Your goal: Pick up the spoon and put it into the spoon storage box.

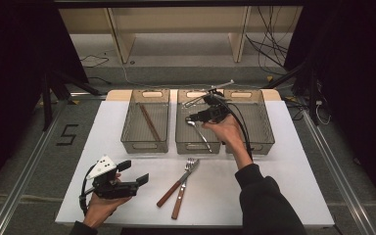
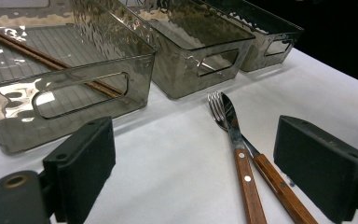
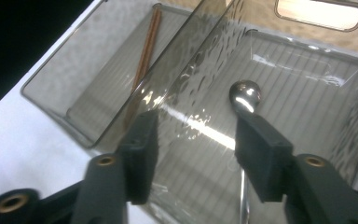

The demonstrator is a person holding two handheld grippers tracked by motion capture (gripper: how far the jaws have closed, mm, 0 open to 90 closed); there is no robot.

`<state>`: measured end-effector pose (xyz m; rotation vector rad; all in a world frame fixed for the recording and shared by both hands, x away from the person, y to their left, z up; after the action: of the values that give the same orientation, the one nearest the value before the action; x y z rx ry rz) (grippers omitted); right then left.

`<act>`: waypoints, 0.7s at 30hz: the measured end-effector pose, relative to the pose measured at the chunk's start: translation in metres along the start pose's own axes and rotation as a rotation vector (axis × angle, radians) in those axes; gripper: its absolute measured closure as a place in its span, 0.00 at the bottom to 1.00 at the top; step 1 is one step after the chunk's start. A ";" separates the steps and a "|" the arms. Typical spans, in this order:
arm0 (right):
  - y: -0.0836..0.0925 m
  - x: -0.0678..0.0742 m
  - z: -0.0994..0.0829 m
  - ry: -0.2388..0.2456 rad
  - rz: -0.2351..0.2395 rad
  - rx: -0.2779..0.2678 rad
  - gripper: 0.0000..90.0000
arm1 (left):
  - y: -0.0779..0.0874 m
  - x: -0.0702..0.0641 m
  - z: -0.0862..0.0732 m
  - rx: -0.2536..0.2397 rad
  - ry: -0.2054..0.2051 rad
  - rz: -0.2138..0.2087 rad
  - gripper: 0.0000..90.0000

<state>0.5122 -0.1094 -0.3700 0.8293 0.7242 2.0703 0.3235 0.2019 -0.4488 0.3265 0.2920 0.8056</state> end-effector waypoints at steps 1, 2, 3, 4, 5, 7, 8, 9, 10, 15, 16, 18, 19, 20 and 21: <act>0.004 0.000 -0.002 0.008 0.002 -0.007 0.51 | 0.000 0.000 0.000 -0.001 -0.001 0.000 0.14; 0.008 0.000 -0.005 0.015 0.003 -0.015 0.50 | 0.000 0.000 0.000 0.002 -0.004 0.000 0.14; 0.012 0.000 -0.008 0.019 0.005 -0.025 0.49 | 0.000 0.000 0.000 0.005 -0.003 -0.001 0.14; 0.016 0.000 -0.010 0.020 0.013 -0.032 0.48 | -0.001 -0.001 0.000 0.006 -0.002 -0.001 0.14; 0.020 0.000 -0.013 0.022 0.018 -0.039 0.47 | -0.001 -0.001 0.000 0.009 -0.004 -0.002 0.14; 0.028 -0.001 -0.019 0.039 0.017 -0.053 0.46 | -0.002 -0.002 0.000 0.012 -0.009 -0.003 0.14; 0.031 -0.001 -0.023 0.044 0.016 -0.056 0.45 | -0.002 -0.002 0.000 0.012 -0.006 -0.005 0.14; 0.034 -0.001 -0.026 0.050 0.013 -0.059 0.45 | -0.003 -0.003 0.000 0.013 -0.004 -0.005 0.14; 0.038 -0.002 -0.031 0.056 0.013 -0.063 0.45 | -0.003 -0.003 0.000 0.014 -0.003 -0.005 0.14; 0.051 -0.006 -0.050 0.056 0.028 -0.094 0.43 | -0.005 -0.004 0.001 0.024 -0.010 -0.008 0.14; 0.054 -0.006 -0.054 0.062 0.030 -0.099 0.43 | -0.005 -0.004 0.001 0.029 -0.010 -0.008 0.14; 0.059 -0.007 -0.062 0.067 0.038 -0.110 0.42 | -0.005 -0.004 0.001 0.031 -0.005 -0.010 0.14; 0.061 -0.007 -0.066 0.068 0.040 -0.117 0.42 | -0.006 -0.004 0.001 0.034 -0.002 -0.010 0.14; 0.064 -0.008 -0.069 0.070 0.042 -0.122 0.42 | -0.006 -0.004 0.001 0.037 0.003 -0.010 0.14; 0.066 -0.008 -0.072 0.071 0.045 -0.125 0.41 | -0.007 -0.003 0.001 0.042 0.002 -0.013 0.14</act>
<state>0.4325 -0.1671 -0.3702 0.7113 0.6115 2.1703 0.3260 0.1951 -0.4502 0.3634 0.3130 0.7880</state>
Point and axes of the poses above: each handheld gripper's, and its own axes: y roughly backward along the jaws, z roughly out of its top, x roughly to its left, the point moved 1 cm from there along -y, roughly forward along the jaws, and after that the axes turned 6 degrees about -y, right-handed, at the moved point
